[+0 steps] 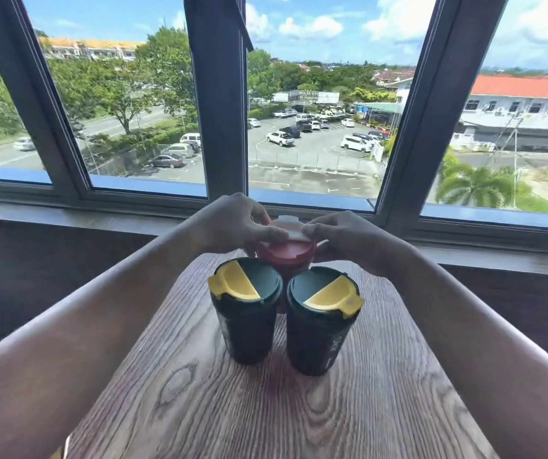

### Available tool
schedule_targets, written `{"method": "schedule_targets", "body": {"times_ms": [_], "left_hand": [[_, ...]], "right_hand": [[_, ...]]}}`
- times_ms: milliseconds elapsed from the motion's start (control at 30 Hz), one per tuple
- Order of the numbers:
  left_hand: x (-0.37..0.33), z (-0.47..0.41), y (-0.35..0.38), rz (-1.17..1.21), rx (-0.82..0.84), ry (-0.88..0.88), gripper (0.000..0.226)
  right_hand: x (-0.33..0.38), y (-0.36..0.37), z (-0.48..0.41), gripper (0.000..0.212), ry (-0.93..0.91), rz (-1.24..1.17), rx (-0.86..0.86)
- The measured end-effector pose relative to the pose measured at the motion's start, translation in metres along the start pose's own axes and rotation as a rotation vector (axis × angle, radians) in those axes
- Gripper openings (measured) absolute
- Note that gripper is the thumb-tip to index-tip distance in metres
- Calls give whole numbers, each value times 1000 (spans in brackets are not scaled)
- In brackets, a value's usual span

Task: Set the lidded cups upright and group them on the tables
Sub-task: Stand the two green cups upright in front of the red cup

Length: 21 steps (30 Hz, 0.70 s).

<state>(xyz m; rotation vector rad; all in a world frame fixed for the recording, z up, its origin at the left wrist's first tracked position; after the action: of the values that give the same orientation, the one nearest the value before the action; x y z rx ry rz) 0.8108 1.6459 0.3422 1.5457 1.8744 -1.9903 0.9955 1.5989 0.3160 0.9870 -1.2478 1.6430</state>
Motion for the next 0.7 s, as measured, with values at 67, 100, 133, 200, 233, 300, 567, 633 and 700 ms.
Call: {"method": "schedule_targets", "body": {"times_ms": [67,100,133,200,233,300,567,633,700], "left_hand": [[0,0,2,-20,-9,-8,39],[0,0,3,-28,-8,-10,40],[0,1,4,-39,-7,-11,41],[0,1,5,-70,-8,-10,42],[1,1,5,-83,-10,-10,43],[2,1,5,-118,-18,-10,46],[2,2,9,-195,-29,-8,49],[2,2,9,-201,-24,-7,52],[3,2,10,-208,-18,-12,51]], "right_hand": [[-1,1,1,28,4,-13,0],[-2,1,2,28,7,-18,3],[-3,1,2,28,9,-22,8],[-5,2,2,29,12,-30,17],[-6,2,2,30,15,-38,18],[-7,2,3,32,17,-44,16],[-12,1,5,35,0,3,-15],[-13,2,7,34,-5,10,-37],[-16,4,8,35,-7,18,-62]]}}
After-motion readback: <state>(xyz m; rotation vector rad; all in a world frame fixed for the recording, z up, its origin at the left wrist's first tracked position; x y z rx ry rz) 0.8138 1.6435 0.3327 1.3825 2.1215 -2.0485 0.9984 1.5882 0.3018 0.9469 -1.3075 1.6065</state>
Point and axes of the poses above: each hand's wrist, its own z-axis away from the middle knuckle, its own y-axis out of the palm, x = y × z, the point moved 5 cm from there along -z, towards the middle knuckle, and after that the axes turned 6 degrees about y, right-handed, at the moved point
